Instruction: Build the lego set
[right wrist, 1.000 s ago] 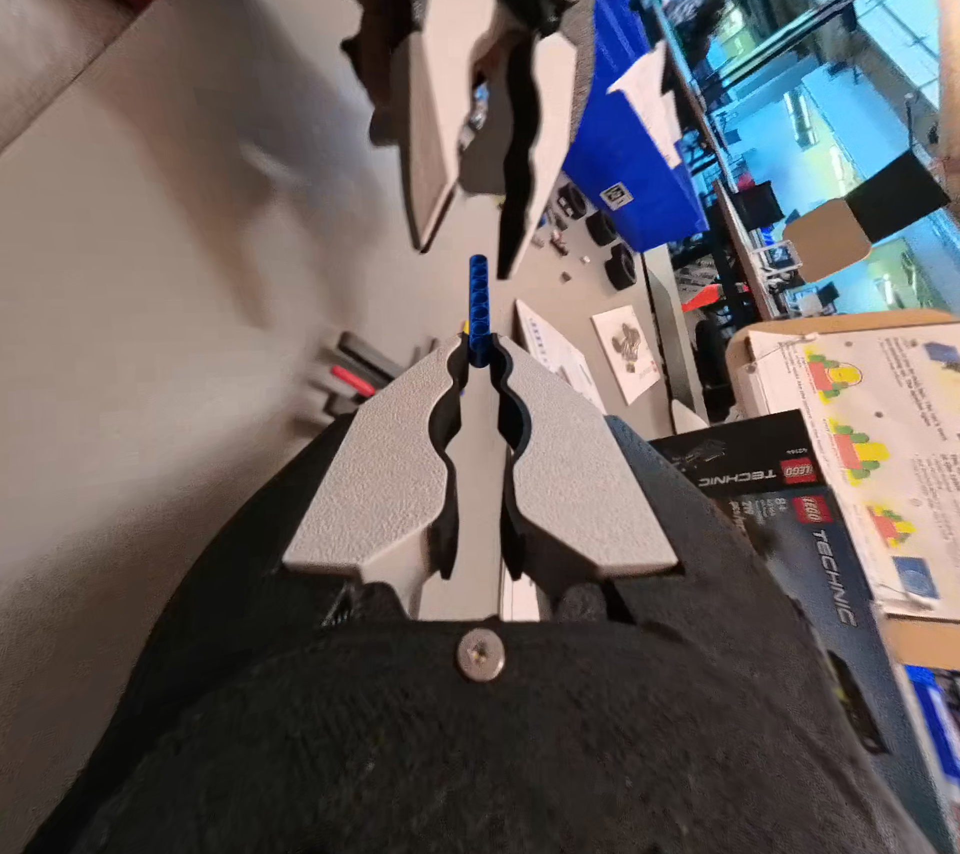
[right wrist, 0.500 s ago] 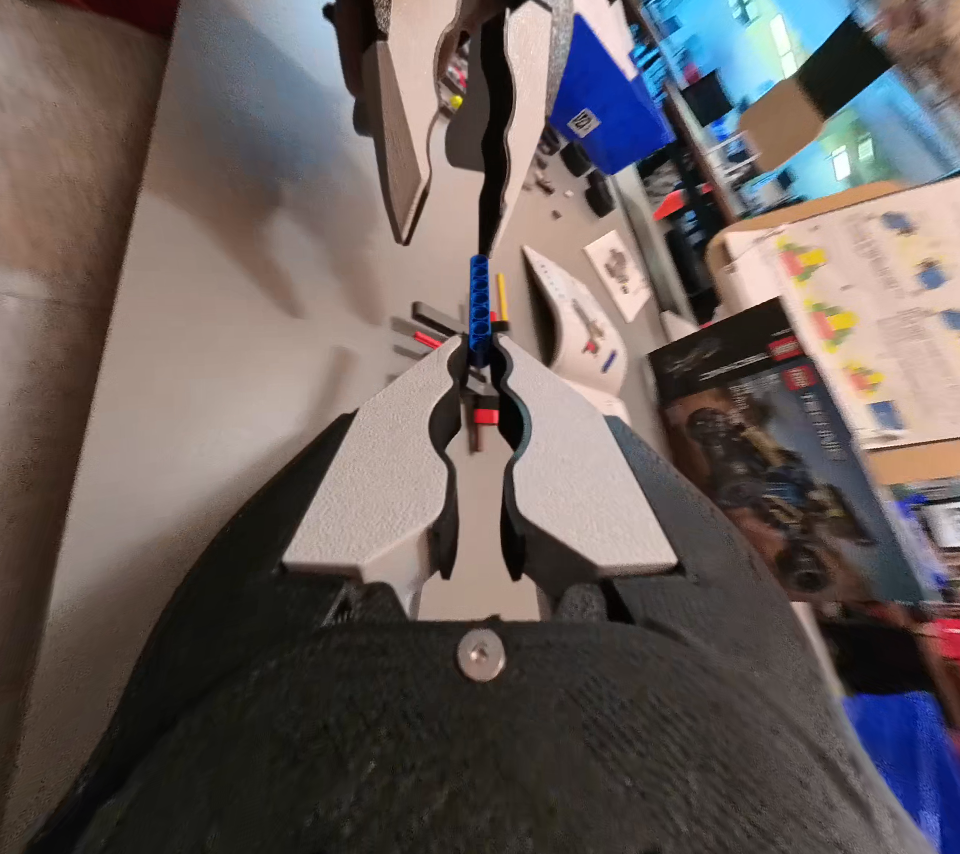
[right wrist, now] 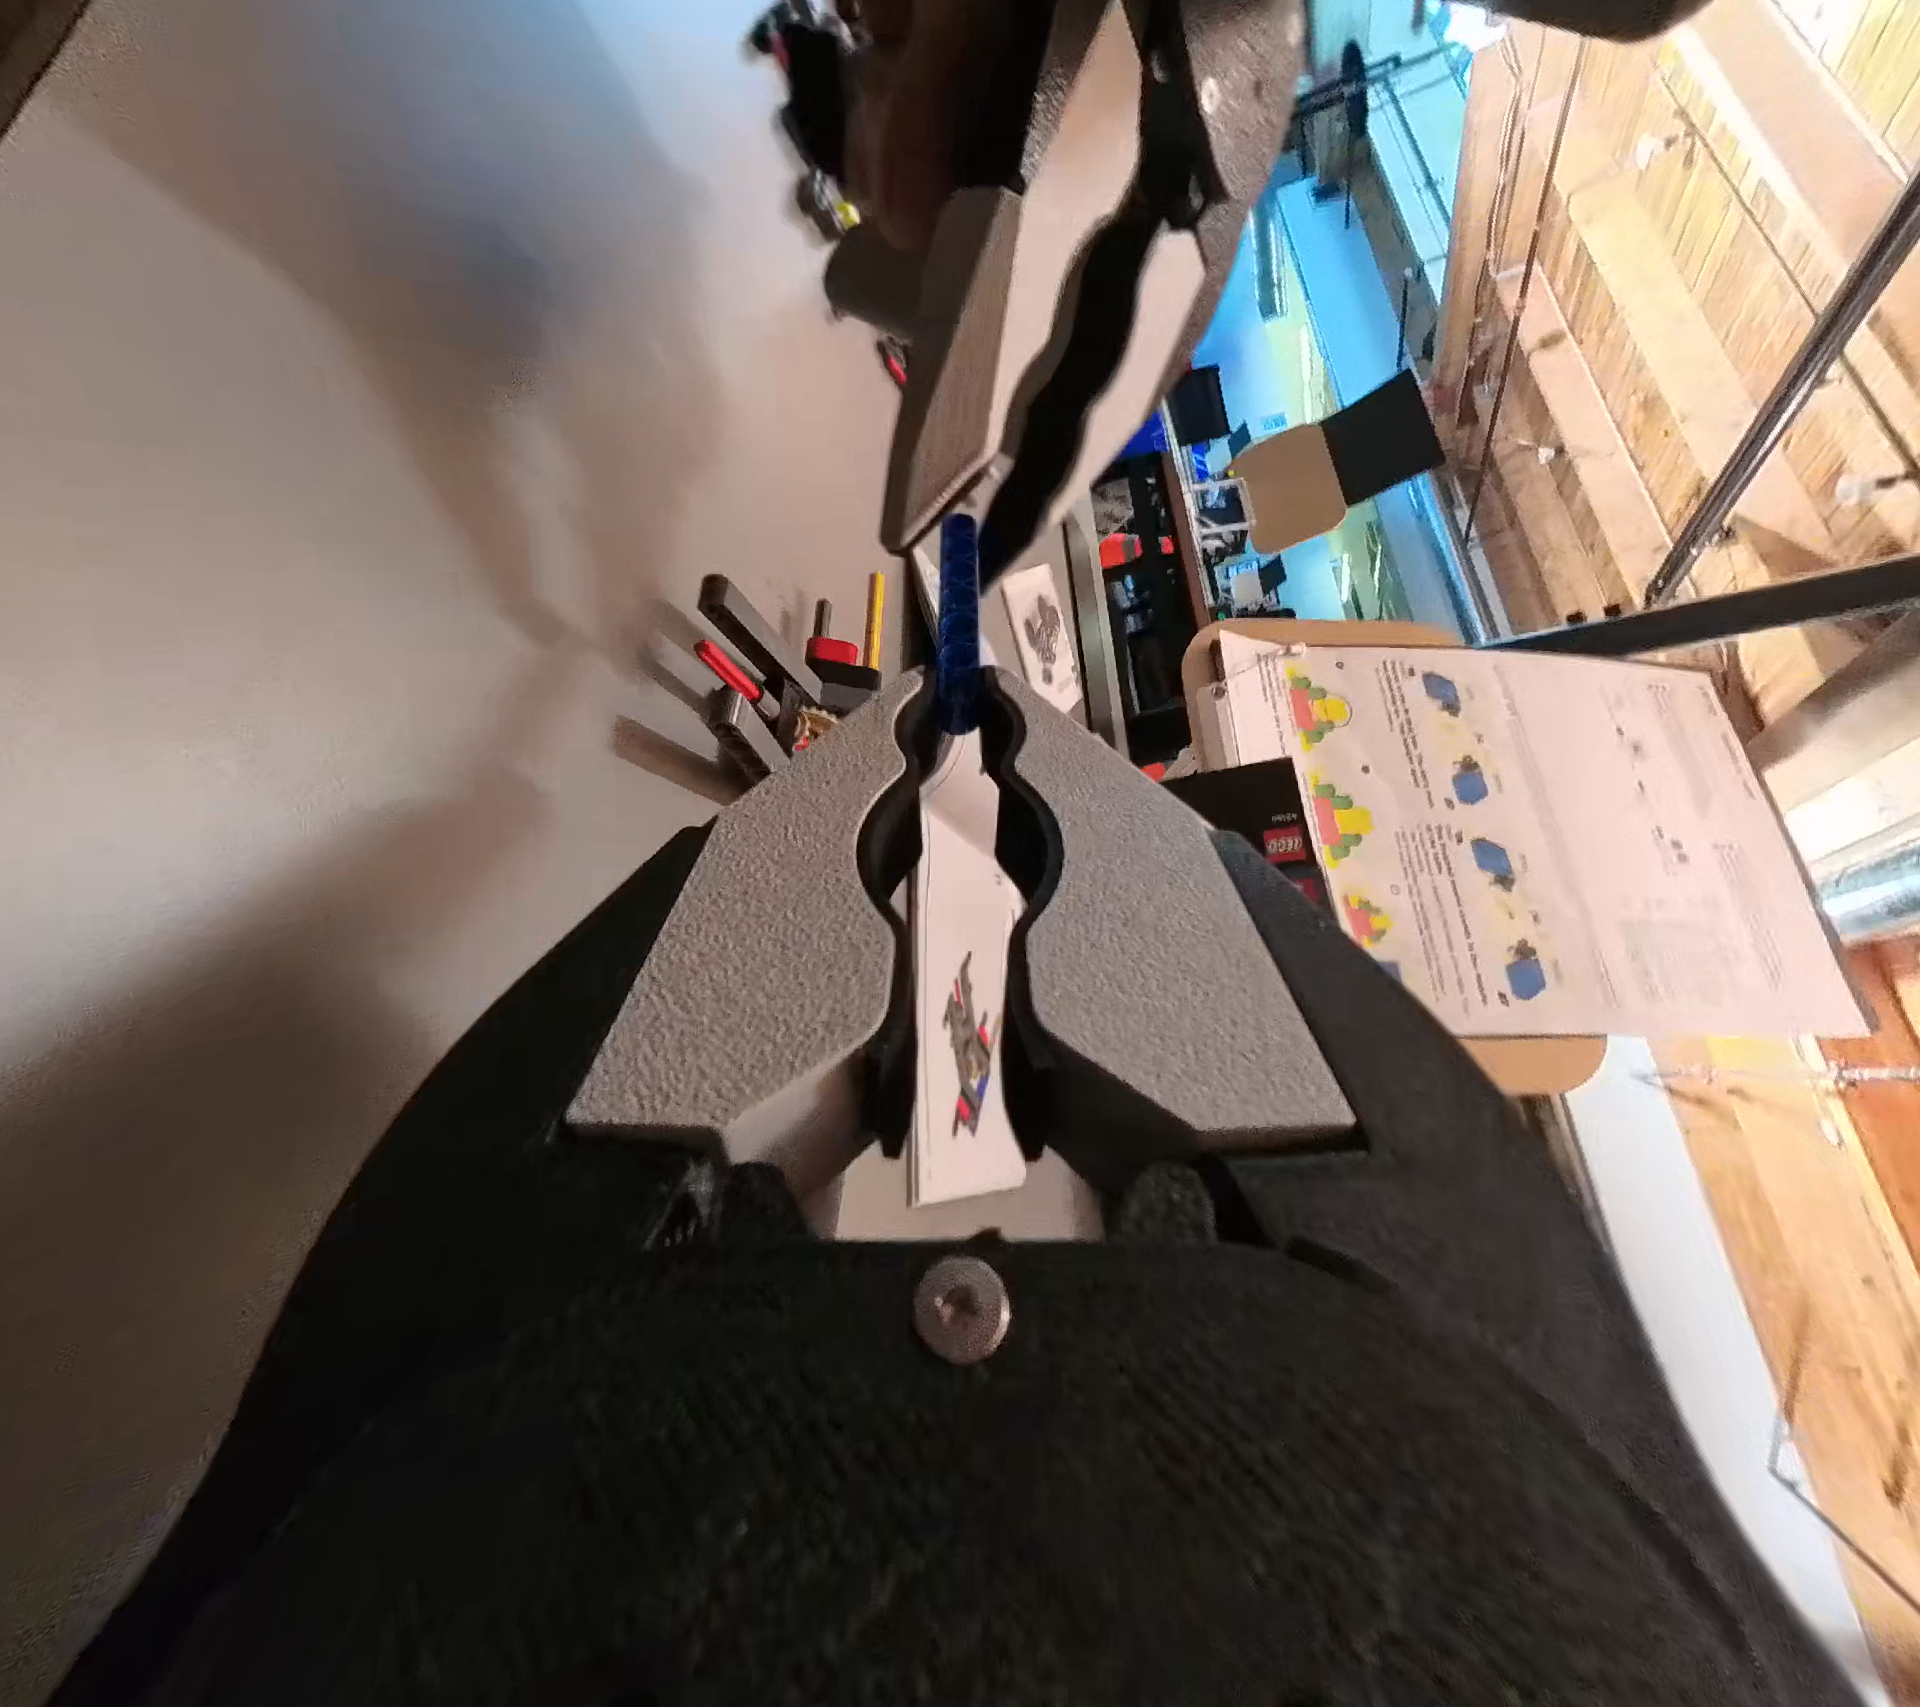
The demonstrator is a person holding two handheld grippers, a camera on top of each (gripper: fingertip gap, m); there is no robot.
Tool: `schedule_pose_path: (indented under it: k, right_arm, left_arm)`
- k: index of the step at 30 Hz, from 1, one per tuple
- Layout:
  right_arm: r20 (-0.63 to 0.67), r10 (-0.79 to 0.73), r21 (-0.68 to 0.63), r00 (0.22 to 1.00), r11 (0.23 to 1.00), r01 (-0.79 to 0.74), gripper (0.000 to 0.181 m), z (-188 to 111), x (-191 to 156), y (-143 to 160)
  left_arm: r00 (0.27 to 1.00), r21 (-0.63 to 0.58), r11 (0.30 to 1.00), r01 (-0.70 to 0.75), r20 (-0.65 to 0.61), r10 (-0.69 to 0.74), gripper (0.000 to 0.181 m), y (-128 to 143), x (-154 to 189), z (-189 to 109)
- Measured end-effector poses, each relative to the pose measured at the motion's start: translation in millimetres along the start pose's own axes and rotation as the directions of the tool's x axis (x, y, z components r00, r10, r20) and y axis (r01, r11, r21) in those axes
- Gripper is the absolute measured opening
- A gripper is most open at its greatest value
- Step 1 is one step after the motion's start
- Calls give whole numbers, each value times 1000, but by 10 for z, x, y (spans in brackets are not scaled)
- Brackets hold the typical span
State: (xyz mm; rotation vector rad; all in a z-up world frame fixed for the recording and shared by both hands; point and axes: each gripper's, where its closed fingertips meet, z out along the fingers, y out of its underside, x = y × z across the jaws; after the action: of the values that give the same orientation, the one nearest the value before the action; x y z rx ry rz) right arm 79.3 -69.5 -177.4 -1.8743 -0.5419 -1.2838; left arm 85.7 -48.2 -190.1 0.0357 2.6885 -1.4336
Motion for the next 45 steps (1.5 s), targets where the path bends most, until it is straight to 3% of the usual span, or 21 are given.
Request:
schedule_pose_path:
  k: [1, 2, 4, 7, 10, 11, 13, 15, 16, 18, 21, 23, 29, 35, 39, 42, 45]
  right_arm:
    - [7, -4, 2, 1000, 1000, 4, 5, 10, -2, 8]
    - [0, -7, 1, 1000, 1000, 7, 5, 22, 14, 20]
    - [-13, -11, 12, 1000, 1000, 11, 5, 38, 46, 22]
    - [4, 18, -7, 1000, 1000, -18, 5, 74, 67, 125]
    - [79, 234, -65, 969, 971, -230, 14, 81, 59, 329]
    - [129, 384, -105, 914, 922, -372, 19, 62, 32, 411]
    - [160, 699, -184, 697, 714, -675, 26, 38, 37, 530]
    - [184, 852, -224, 489, 521, -823, 32, 50, 46, 520]
    - [217, 856, -212, 470, 511, -833, 30, 57, 52, 442]
    - [345, 770, -133, 536, 606, -784, 21, 43, -35, 131]
    - [309, 682, -247, 663, 731, -636, 39, 174, -302, 264]
    - [381, 646, -239, 662, 760, -604, 32, 200, -459, 181]
    - [448, 682, -299, 579, 724, -622, 14, 223, -610, 200]
    - [465, 681, -298, 566, 722, -625, 24, 259, -603, 179]
    - [435, 725, -242, 534, 665, -706, 24, 176, -331, 200]
    - [208, 829, -229, 519, 558, -798, 26, 207, 73, 616]
    - [212, 871, -217, 443, 484, -848, 29, 242, 175, 708]
  left_arm:
    - [1000, -8, 1000, -4, -3, 4, 27, -4, -26, 2]
    - [1000, -12, 1000, -10, -17, 9, 27, -10, -36, 10]
    - [998, -18, 999, -40, -47, 40, 9, -17, -40, 36]
    - [993, -26, 994, -111, -35, 110, 9, -10, -117, 72]
    - [991, 4, 991, -132, 20, 132, 8, -37, -287, 52]
    - [987, -3, 989, -151, 62, 151, 8, -9, -397, 23]
    - [963, -17, 976, -217, 162, 217, 8, 55, -641, -42]
    - [939, -13, 966, -259, 229, 255, 7, 97, -827, -87]
    - [933, -16, 963, -270, 243, 266, 7, 130, -895, -94]
    - [934, -35, 963, -269, 233, 269, 8, 231, -983, -80]
    - [946, -35, 970, -240, 214, 242, 8, 343, -1073, -40]
    - [952, -11, 973, -232, 202, 230, 8, 351, -1080, -9]
    - [959, 0, 975, -223, 178, 219, 8, 392, -1050, 46]
    - [951, -2, 970, -244, 197, 240, 8, 369, -1043, 10]
    - [925, -8, 950, -313, 221, 307, 8, 329, -1051, -35]
    - [816, -50, 857, -514, 280, 506, 8, 215, -1039, -40]
    - [649, -131, 714, -688, 331, 685, 8, 87, -1018, 4]
